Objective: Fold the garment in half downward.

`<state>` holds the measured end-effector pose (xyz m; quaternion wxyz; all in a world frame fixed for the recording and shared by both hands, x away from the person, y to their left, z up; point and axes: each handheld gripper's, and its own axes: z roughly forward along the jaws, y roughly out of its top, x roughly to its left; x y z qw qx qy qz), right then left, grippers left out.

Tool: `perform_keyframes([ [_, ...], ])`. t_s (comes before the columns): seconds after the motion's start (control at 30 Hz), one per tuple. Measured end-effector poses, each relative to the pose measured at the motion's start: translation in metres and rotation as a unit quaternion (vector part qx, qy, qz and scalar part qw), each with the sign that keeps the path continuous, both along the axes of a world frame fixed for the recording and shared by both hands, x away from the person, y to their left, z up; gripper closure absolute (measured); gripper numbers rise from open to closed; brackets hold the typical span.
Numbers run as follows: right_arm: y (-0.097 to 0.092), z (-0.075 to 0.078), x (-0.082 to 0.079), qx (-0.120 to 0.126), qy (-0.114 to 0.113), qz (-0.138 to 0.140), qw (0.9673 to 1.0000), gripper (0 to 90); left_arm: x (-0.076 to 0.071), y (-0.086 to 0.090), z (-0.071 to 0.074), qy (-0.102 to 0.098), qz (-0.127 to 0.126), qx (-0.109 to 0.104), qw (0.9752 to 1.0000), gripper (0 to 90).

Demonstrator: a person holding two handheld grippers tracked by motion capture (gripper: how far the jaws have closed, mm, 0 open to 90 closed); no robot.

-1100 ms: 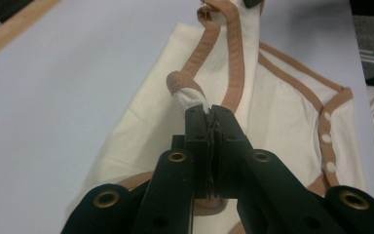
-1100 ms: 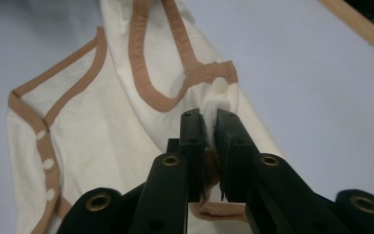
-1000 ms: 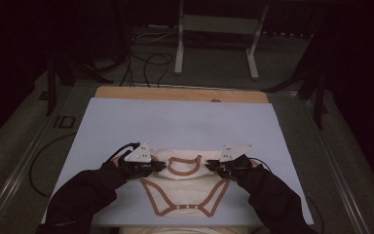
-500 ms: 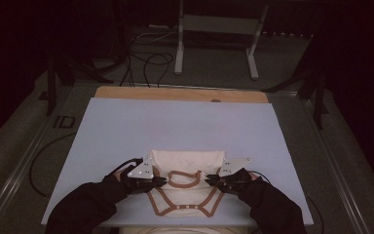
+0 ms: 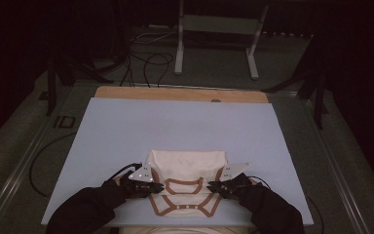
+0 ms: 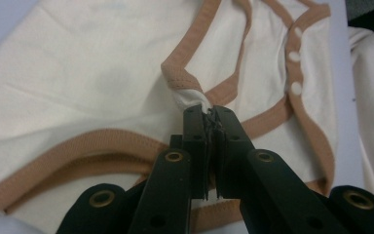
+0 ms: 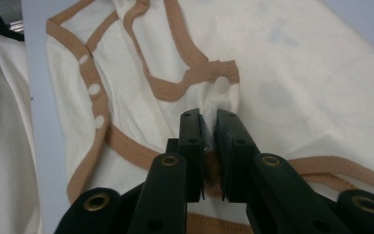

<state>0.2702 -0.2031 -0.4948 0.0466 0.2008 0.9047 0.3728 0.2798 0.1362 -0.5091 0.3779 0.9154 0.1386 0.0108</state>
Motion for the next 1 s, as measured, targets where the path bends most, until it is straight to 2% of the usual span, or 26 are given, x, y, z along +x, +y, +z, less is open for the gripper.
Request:
perform_keyframes([
  [0.07, 0.000, -0.001, 0.001, -0.005, -0.002, 0.003, 1.0000, 82.1, 0.001, 0.000, -0.002, 0.006, -0.002, -0.001, 1.0000, 84.4],
  [0.17, 0.000, -0.003, 0.002, -0.002, 0.006, 0.002, 1.0000, 80.3, 0.001, 0.000, -0.003, 0.014, -0.009, -0.007, 0.9998, 76.8],
  [0.2, -0.001, -0.003, 0.003, -0.002, 0.011, 0.007, 0.9999, 76.5, 0.001, 0.000, -0.002, 0.012, -0.012, -0.012, 0.9998, 70.3],
  [0.23, 0.000, -0.003, 0.004, 0.000, 0.007, 0.005, 1.0000, 73.1, 0.000, 0.000, -0.001, 0.011, -0.012, -0.015, 0.9998, 66.2],
  [0.3, 0.000, 0.000, 0.005, 0.005, 0.006, 0.005, 1.0000, 63.5, 0.000, -0.002, 0.001, 0.015, -0.016, -0.024, 0.9995, 60.2],
  [0.33, 0.001, 0.002, 0.005, 0.010, 0.009, -0.001, 0.9999, 61.4, 0.000, -0.003, 0.002, 0.014, -0.018, -0.025, 0.9994, 59.4],
  [0.43, 0.004, 0.006, 0.009, 0.014, 0.000, 0.011, 0.9998, 54.8, 0.002, -0.005, 0.003, 0.014, -0.013, -0.021, 0.9996, 59.4],
  [0.5, 0.006, 0.007, 0.013, 0.015, 0.008, 0.009, 0.9998, 52.3, 0.006, -0.005, 0.003, 0.015, -0.006, -0.016, 0.9997, 59.5],
  [0.77, 0.008, -0.004, 0.035, 0.014, 0.027, -0.010, 0.9995, 62.2, 0.023, -0.009, 0.002, 0.038, 0.033, -0.020, 0.9985, 63.9],
  [0.83, 0.010, -0.007, 0.038, 0.010, 0.037, -0.008, 0.9992, 64.6, 0.026, -0.012, 0.000, 0.048, 0.042, -0.013, 0.9979, 67.7],
  [1.0, 0.013, -0.016, 0.040, 0.001, 0.059, -0.002, 0.9982, 69.4, 0.029, -0.015, -0.004, 0.055, 0.044, -0.007, 0.9975, 75.5],
])
